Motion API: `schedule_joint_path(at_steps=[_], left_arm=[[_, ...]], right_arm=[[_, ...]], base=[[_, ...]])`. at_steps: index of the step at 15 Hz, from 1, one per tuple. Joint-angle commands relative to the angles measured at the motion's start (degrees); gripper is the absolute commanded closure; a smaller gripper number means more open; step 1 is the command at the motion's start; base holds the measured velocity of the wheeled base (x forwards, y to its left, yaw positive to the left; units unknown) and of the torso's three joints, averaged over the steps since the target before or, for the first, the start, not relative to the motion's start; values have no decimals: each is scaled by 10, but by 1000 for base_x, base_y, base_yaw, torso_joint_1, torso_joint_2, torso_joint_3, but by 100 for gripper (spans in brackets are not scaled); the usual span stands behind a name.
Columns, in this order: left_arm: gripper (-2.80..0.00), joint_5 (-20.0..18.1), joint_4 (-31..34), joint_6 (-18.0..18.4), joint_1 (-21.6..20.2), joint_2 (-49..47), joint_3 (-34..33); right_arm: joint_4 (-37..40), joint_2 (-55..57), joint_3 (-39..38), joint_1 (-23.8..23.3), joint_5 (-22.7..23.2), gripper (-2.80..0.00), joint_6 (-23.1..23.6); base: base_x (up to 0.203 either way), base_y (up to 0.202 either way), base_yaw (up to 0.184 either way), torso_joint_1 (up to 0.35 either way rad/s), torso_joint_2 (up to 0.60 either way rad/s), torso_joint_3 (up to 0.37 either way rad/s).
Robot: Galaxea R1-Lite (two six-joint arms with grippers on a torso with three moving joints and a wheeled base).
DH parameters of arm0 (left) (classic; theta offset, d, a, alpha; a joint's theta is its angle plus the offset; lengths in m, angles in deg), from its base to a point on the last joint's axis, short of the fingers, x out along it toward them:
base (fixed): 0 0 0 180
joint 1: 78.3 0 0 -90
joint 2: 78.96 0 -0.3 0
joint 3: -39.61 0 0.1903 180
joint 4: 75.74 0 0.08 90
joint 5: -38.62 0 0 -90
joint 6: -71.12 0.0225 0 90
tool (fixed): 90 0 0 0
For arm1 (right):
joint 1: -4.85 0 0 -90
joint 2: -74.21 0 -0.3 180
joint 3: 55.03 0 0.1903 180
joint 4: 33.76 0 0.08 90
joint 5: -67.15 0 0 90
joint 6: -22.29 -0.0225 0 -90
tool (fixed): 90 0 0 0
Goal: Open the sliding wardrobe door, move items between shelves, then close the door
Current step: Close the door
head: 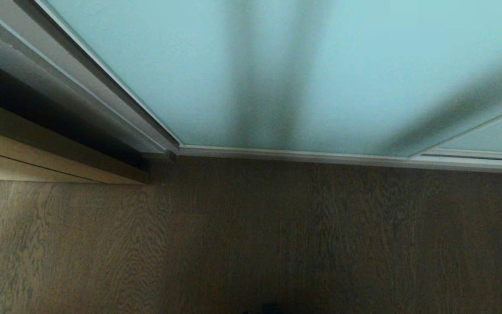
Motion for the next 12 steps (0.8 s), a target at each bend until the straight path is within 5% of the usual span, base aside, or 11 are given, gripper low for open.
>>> schedule_joint_path(at_steps=[1, 12], left_arm=[[0, 0, 0, 0, 0, 0, 0], [0, 0, 1, 3, 0, 0, 0]], right_arm=[[0, 0, 0, 0, 0, 0, 1], [0, 0, 0, 0, 0, 0, 1]], base=[[0, 0, 0, 0, 0, 0], [0, 0, 0, 0, 0, 0]])
